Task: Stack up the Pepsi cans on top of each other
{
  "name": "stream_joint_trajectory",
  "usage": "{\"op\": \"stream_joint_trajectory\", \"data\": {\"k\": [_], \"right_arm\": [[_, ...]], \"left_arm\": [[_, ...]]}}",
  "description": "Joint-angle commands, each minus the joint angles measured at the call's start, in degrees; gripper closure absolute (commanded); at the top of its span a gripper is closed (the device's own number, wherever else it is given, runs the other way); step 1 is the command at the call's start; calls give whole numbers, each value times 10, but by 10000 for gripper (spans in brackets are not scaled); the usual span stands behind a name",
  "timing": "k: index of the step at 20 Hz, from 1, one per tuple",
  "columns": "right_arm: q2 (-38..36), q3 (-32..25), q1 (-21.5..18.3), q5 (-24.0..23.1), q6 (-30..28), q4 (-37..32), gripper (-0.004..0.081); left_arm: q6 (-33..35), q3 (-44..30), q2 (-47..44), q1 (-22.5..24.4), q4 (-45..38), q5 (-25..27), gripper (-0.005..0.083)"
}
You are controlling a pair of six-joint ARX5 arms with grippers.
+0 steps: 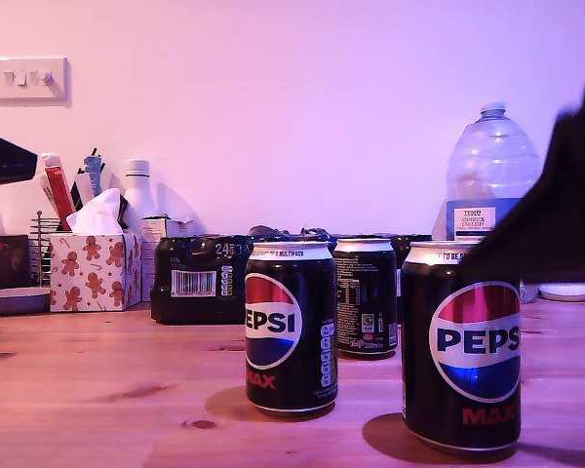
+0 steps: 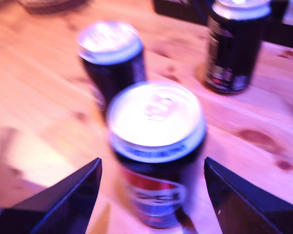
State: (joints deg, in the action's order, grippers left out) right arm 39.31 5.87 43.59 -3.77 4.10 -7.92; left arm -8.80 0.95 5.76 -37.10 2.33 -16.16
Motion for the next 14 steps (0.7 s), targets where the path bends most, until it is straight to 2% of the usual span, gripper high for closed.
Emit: {"op": "stream_joint_trajectory", "data": {"k": [1, 7, 10, 14], "right_arm": [[33, -2, 2, -11, -6, -37, 164], [150, -2, 2, -9, -9, -162, 165], [163, 0, 2, -12, 16, -185, 165], [163, 4, 3, -13, 19, -191, 165]], "left_arm": [[-2, -8, 3, -2, -4, 1, 793], [-2, -8, 3, -2, -2, 1, 793], [-2, -8, 3, -2, -2, 1, 793], [-2, -8, 2, -2, 0, 1, 793]]}}
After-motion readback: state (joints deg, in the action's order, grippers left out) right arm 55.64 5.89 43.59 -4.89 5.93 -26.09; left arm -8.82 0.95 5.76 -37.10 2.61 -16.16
